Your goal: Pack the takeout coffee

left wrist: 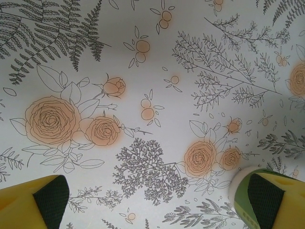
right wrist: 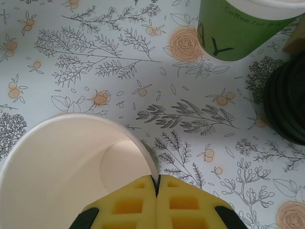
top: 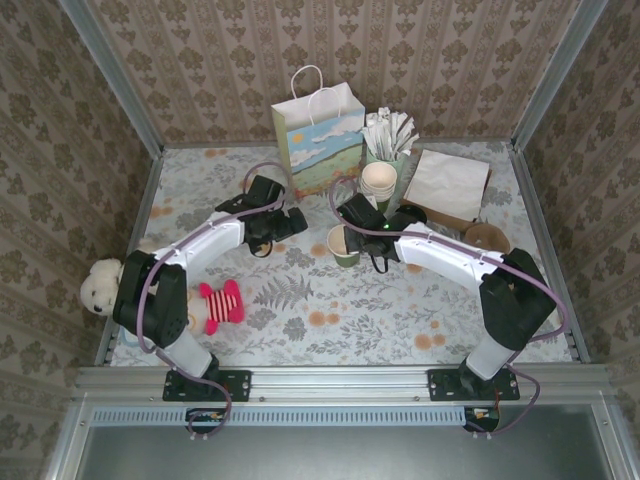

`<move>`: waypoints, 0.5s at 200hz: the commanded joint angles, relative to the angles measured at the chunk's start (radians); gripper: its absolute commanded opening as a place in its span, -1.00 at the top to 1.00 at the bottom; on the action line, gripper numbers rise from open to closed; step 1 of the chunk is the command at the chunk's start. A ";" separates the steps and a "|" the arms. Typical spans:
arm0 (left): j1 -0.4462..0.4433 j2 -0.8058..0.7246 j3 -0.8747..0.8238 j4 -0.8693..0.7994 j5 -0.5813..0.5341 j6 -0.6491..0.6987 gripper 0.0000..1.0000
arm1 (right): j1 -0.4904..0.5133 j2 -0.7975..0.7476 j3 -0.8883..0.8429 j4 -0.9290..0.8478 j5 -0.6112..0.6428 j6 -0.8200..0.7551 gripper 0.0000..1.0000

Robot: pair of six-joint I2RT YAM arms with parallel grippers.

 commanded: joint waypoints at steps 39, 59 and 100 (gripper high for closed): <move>-0.011 0.020 0.035 -0.003 0.018 -0.018 -1.00 | -0.001 0.011 0.036 -0.071 0.023 0.022 0.69; -0.011 0.018 0.044 -0.011 0.018 -0.009 -1.00 | -0.008 0.008 0.032 -0.068 0.007 0.016 0.64; -0.011 0.009 0.056 -0.013 0.021 -0.004 -1.00 | -0.029 -0.024 0.018 -0.051 -0.012 0.012 0.57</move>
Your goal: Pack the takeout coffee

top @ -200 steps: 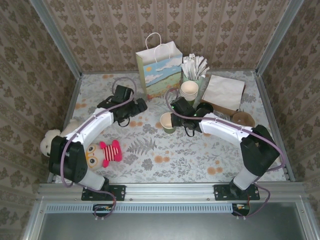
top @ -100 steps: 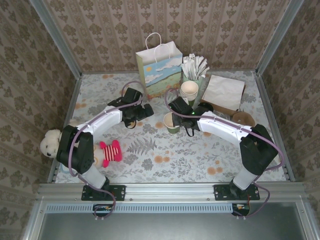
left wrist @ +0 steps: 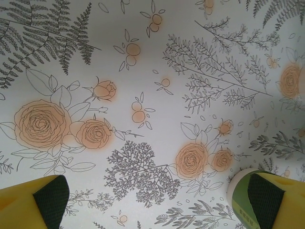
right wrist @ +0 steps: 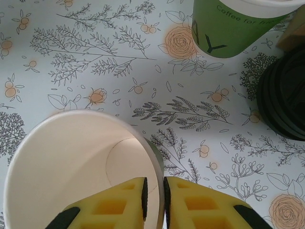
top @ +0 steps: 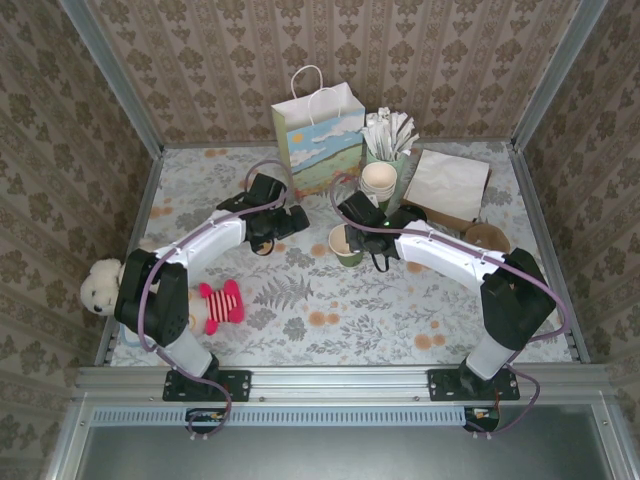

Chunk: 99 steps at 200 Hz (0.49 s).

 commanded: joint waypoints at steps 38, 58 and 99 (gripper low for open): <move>-0.006 0.000 0.040 -0.002 0.028 0.009 -1.00 | -0.038 -0.032 -0.036 0.034 -0.074 0.011 0.51; -0.007 -0.002 0.038 -0.004 0.031 0.006 -1.00 | -0.040 -0.029 -0.052 0.053 -0.101 0.020 0.50; -0.007 -0.003 0.038 0.005 0.039 0.001 -1.00 | -0.041 -0.035 -0.056 0.087 -0.153 0.029 0.46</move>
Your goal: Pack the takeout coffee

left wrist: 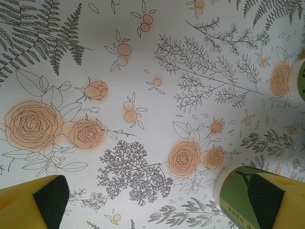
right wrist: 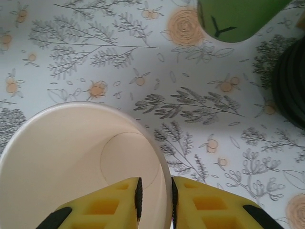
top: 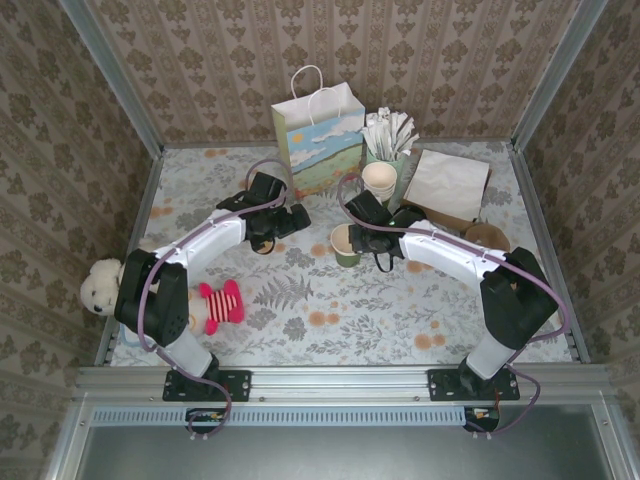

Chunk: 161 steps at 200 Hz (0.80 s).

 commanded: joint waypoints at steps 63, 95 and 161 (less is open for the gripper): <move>-0.007 -0.041 0.009 0.058 0.019 0.013 -1.00 | -0.057 -0.143 -0.026 0.033 -0.114 -0.052 -0.17; -0.007 -0.083 -0.035 0.118 0.020 0.026 -1.00 | -0.160 -0.236 -0.055 0.009 -0.158 -0.081 -0.56; -0.020 -0.182 -0.124 0.261 0.129 0.128 -1.00 | -0.521 -0.268 -0.155 0.011 -0.251 -0.008 -0.83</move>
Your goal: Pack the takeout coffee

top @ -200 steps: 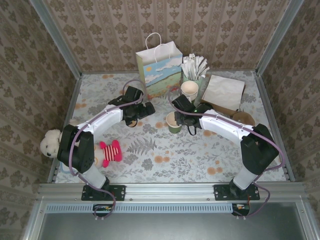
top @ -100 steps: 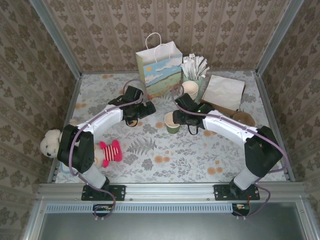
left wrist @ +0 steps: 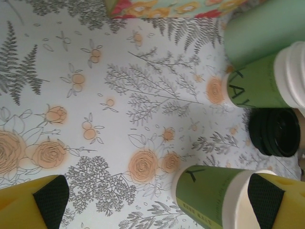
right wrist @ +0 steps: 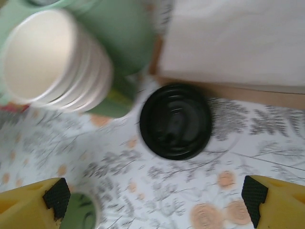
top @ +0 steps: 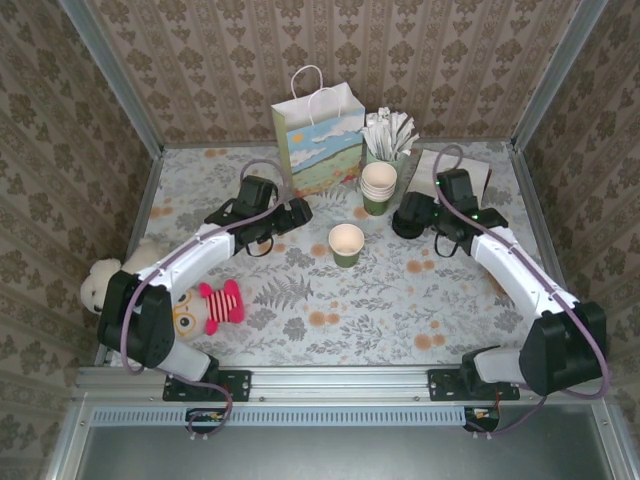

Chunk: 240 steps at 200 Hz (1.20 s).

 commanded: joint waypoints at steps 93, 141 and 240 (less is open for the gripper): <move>-0.023 -0.029 -0.045 0.148 -0.048 -0.003 -1.00 | -0.095 0.401 0.159 0.027 -0.027 -0.299 -0.02; -0.023 -0.010 -0.037 0.147 -0.055 -0.024 -1.00 | -0.095 0.485 0.219 0.017 0.026 -0.310 0.24; -0.023 0.024 -0.017 0.134 -0.032 -0.034 -1.00 | -0.094 0.548 0.257 -0.003 0.014 -0.349 0.54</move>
